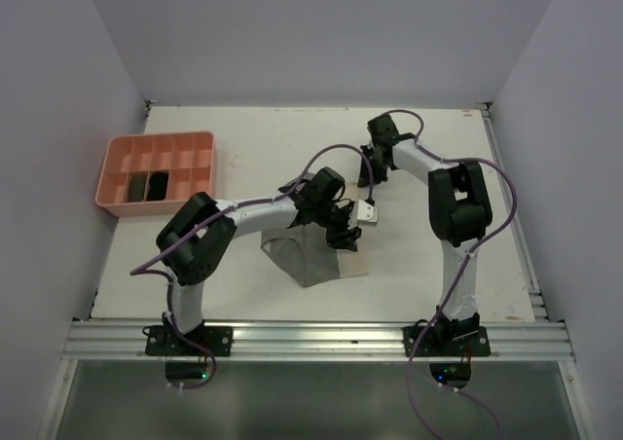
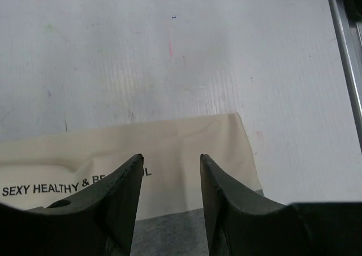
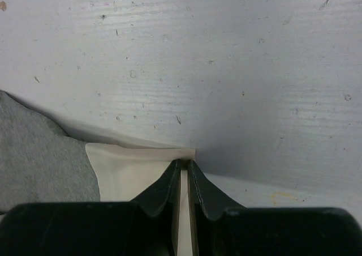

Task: Roll the underwear
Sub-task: Flatten the underwear

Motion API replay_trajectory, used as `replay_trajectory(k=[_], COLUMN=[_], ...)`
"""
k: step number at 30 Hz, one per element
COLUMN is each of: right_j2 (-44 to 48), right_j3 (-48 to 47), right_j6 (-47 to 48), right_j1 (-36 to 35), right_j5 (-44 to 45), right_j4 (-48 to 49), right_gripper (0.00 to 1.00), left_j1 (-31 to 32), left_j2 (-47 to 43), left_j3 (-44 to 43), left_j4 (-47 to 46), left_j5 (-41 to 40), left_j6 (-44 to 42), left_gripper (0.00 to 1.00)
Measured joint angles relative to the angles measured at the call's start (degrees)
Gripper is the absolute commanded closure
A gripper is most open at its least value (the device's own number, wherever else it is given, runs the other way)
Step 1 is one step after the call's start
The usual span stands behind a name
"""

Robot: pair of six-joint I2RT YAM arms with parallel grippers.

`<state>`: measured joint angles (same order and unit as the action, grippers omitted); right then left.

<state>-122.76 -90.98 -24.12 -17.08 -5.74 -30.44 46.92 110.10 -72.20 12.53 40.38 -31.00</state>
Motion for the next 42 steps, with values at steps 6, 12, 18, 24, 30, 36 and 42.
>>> replay_trajectory(k=[6,12,18,24,30,36,42], right_j2=[-0.57,-1.2,-1.9,-3.1,-4.48,-5.57,-5.53], right_j3=[-0.7,-1.64,-2.69,-4.22,-6.34,-8.46,-8.46], right_j6=[0.07,0.09,0.09,0.09,0.09,0.63,0.87], right_j1=[0.59,1.01,1.4,1.75,2.12,2.14,2.14], right_j5=[-1.25,-2.14,-3.1,-4.44,-5.88,-6.03,-6.58], right_j4=[-0.37,-1.05,-1.95,-2.36,-3.02,-3.93,-3.93], right_gripper=[0.87,0.89,0.92,0.94,0.95,0.96,0.92], left_j1=[1.95,5.51,8.7,10.25,11.08,11.23,11.23], left_j2=[1.29,2.51,2.62,2.78,2.78,0.94,-4.09], left_j3=[1.77,4.07,6.03,7.08,7.41,10.14,14.58], left_j4=[-5.75,-9.22,-10.34,-10.58,-10.43,-11.15,-12.5], left_j5=[-1.2,-4.31,-6.62,-6.27,-4.72,-3.23,-3.1], left_j6=[0.59,0.52,-0.59,-3.74,-7.89,-12.15,-12.59], left_gripper=[0.54,0.58,0.68,0.81,0.81,0.68,0.52])
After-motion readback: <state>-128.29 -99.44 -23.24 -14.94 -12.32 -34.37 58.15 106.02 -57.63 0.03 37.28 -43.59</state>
